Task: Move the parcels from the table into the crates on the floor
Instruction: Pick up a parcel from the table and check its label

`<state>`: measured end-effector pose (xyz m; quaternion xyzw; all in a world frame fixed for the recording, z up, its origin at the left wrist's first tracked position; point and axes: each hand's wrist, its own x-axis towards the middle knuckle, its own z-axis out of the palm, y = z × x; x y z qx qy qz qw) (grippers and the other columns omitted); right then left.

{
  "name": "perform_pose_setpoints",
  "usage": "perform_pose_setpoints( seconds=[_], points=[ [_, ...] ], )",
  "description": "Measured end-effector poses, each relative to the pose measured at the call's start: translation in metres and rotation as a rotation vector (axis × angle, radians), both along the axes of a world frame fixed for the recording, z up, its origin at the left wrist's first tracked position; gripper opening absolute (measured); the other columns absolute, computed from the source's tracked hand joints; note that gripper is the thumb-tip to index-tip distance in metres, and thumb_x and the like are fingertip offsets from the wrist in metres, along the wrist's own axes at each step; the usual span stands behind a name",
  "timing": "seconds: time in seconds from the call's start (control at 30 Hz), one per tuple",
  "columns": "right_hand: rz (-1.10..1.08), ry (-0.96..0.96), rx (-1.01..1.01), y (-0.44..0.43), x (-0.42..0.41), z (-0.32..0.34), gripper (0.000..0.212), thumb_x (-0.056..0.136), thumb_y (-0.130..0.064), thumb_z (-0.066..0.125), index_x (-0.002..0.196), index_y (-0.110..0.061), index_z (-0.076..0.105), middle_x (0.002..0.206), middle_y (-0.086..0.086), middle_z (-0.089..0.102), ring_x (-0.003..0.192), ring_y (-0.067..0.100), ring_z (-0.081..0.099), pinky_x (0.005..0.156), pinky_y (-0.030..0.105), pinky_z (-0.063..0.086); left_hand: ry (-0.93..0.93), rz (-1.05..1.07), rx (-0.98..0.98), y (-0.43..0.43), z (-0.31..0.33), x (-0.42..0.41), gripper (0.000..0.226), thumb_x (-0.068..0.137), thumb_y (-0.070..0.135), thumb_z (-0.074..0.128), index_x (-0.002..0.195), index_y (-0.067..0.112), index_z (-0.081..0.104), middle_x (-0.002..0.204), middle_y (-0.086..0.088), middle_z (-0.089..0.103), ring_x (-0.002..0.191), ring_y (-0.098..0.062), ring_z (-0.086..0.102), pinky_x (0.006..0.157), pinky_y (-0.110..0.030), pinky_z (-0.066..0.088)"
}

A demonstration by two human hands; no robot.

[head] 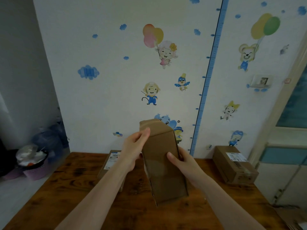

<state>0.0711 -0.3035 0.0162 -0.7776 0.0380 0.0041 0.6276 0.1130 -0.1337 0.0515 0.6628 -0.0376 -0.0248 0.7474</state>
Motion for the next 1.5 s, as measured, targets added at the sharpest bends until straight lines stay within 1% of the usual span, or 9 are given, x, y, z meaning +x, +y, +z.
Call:
perform_pose_setpoints(
  seconds=[0.17, 0.3, 0.53, 0.7, 0.83, 0.93, 1.2, 1.3, 1.5],
  points=[
    [-0.041, -0.002, 0.161, 0.006, -0.001, 0.002, 0.073, 0.074, -0.052, 0.060, 0.137, -0.017, 0.044, 0.121, -0.001, 0.058, 0.109, 0.016, 0.055, 0.090, 0.032, 0.048, -0.033, 0.065, 0.101, 0.001, -0.007, 0.004, 0.008, 0.091, 0.029, 0.060, 0.098, 0.030, 0.065, 0.112, 0.002, 0.062, 0.099, -0.010, 0.056, 0.091, -0.039, 0.050],
    [-0.076, 0.174, 0.353, 0.007, 0.008, 0.012, 0.092, 0.067, -0.066, 0.054, 0.144, -0.021, 0.033, 0.137, 0.010, 0.047, 0.126, 0.031, 0.043, 0.109, 0.048, 0.032, -0.036, -0.053, 0.095, 0.001, -0.016, -0.003, 0.047, 0.087, 0.025, 0.067, 0.129, 0.028, 0.048, 0.119, 0.007, 0.057, 0.103, -0.010, 0.056, 0.074, -0.023, 0.049],
    [-0.124, 0.127, 0.378, 0.005, 0.005, 0.005, 0.050, 0.086, -0.028, 0.064, 0.131, -0.014, 0.048, 0.115, 0.011, 0.057, 0.106, 0.028, 0.055, 0.094, 0.043, 0.047, 0.037, -0.073, 0.158, 0.000, -0.020, 0.004, 0.052, 0.076, 0.035, 0.077, 0.116, 0.020, 0.049, 0.118, 0.000, 0.055, 0.103, -0.018, 0.057, 0.083, -0.037, 0.053],
    [-0.160, 0.129, 0.391, 0.004, 0.006, 0.011, 0.054, 0.080, -0.033, 0.070, 0.123, -0.012, 0.046, 0.113, 0.010, 0.055, 0.102, 0.027, 0.056, 0.086, 0.040, 0.050, -0.021, -0.059, 0.238, -0.002, -0.020, 0.001, 0.044, 0.077, 0.029, 0.077, 0.106, 0.020, 0.044, 0.104, 0.006, 0.054, 0.088, -0.005, 0.055, 0.060, -0.019, 0.045],
    [-0.124, 0.068, 0.274, 0.009, 0.003, 0.012, 0.066, 0.080, -0.029, 0.072, 0.136, -0.016, 0.040, 0.112, 0.004, 0.056, 0.097, 0.022, 0.060, 0.072, 0.032, 0.052, -0.006, -0.079, 0.208, 0.001, -0.019, -0.002, 0.073, 0.079, 0.036, 0.074, 0.138, 0.028, 0.032, 0.105, 0.012, 0.050, 0.085, -0.002, 0.051, 0.059, -0.021, 0.045],
    [-0.126, 0.045, 0.248, 0.008, 0.000, 0.008, 0.070, 0.079, -0.024, 0.073, 0.139, -0.024, 0.036, 0.109, 0.001, 0.056, 0.096, 0.023, 0.060, 0.075, 0.037, 0.054, -0.033, -0.114, 0.208, 0.003, -0.015, -0.002, 0.058, 0.083, 0.042, 0.067, 0.132, 0.039, 0.037, 0.104, 0.015, 0.052, 0.085, -0.001, 0.052, 0.057, -0.020, 0.045],
    [-0.126, -0.032, 0.175, 0.010, 0.003, 0.013, 0.040, 0.085, -0.027, 0.068, 0.119, -0.014, 0.053, 0.105, 0.001, 0.062, 0.092, 0.017, 0.062, 0.067, 0.027, 0.051, -0.017, -0.122, 0.143, 0.001, -0.020, -0.003, 0.037, 0.087, 0.030, 0.066, 0.117, 0.021, 0.047, 0.103, 0.016, 0.054, 0.088, 0.000, 0.055, 0.051, -0.014, 0.046],
    [-0.166, -0.025, 0.263, 0.012, 0.004, 0.014, 0.029, 0.083, -0.022, 0.070, 0.104, -0.014, 0.053, 0.100, 0.005, 0.061, 0.085, 0.017, 0.063, 0.058, 0.024, 0.051, 0.007, -0.074, 0.120, 0.006, -0.018, 0.000, 0.035, 0.084, 0.029, 0.069, 0.109, 0.013, 0.050, 0.107, -0.003, 0.061, 0.092, -0.012, 0.062, 0.061, -0.019, 0.050],
    [-0.251, -0.001, 0.327, 0.009, 0.010, 0.021, 0.060, 0.080, -0.042, 0.069, 0.130, -0.022, 0.042, 0.108, -0.001, 0.053, 0.090, 0.015, 0.052, 0.073, 0.031, 0.046, -0.058, -0.189, 0.201, 0.005, -0.025, -0.003, 0.055, 0.076, 0.027, 0.078, 0.117, 0.032, 0.042, 0.118, 0.007, 0.053, 0.105, -0.011, 0.055, 0.082, -0.028, 0.052]
  ],
)
